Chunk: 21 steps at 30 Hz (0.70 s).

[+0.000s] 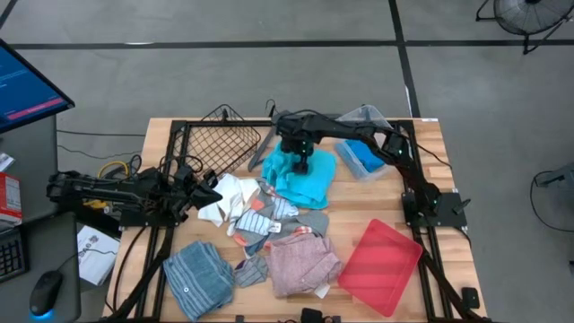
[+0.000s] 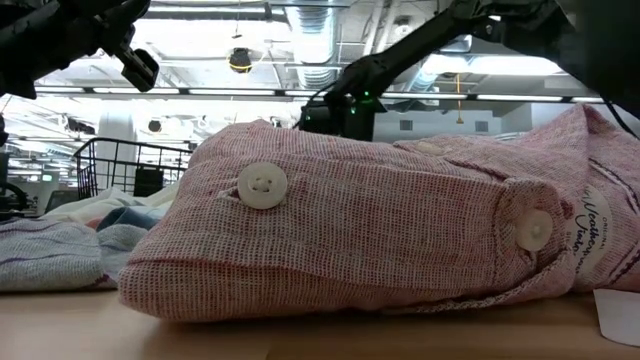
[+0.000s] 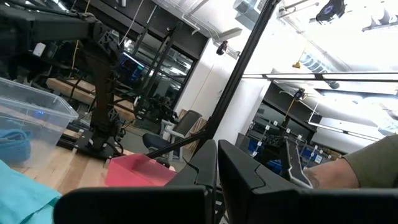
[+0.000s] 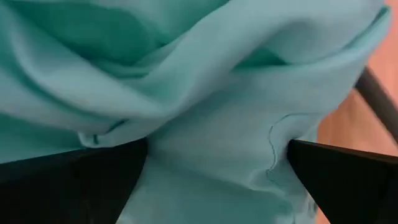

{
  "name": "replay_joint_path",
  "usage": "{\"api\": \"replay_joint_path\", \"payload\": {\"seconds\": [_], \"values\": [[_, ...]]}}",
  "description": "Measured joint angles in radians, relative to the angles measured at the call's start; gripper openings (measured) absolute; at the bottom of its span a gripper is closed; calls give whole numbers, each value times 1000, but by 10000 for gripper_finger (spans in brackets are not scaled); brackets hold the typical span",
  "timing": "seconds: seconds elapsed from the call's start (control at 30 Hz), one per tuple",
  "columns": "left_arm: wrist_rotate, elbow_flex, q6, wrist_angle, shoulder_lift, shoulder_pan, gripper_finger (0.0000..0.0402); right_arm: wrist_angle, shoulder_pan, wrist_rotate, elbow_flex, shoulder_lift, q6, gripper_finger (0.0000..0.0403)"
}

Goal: Pick & Place Cloths
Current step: Put the light blue shorts into the transparent bin

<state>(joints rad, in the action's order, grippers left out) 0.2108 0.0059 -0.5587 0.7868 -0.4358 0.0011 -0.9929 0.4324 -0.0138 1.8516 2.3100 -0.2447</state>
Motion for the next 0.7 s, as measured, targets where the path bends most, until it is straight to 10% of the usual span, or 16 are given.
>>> {"api": "replay_joint_path", "payload": {"seconds": [0.2, 0.5, 0.7], "values": [[0, 0, 0, 0, 0, 0, 2, 24, -1, 2, -39, -7, 13, 336], [0, 0, 0, 0, 0, 0, 2, 29, 4, 87, -41, -5, 30, 37], [0, 0, 0, 0, 0, 0, 2, 24, 0, 119, -37, -10, 143, 28]]}}
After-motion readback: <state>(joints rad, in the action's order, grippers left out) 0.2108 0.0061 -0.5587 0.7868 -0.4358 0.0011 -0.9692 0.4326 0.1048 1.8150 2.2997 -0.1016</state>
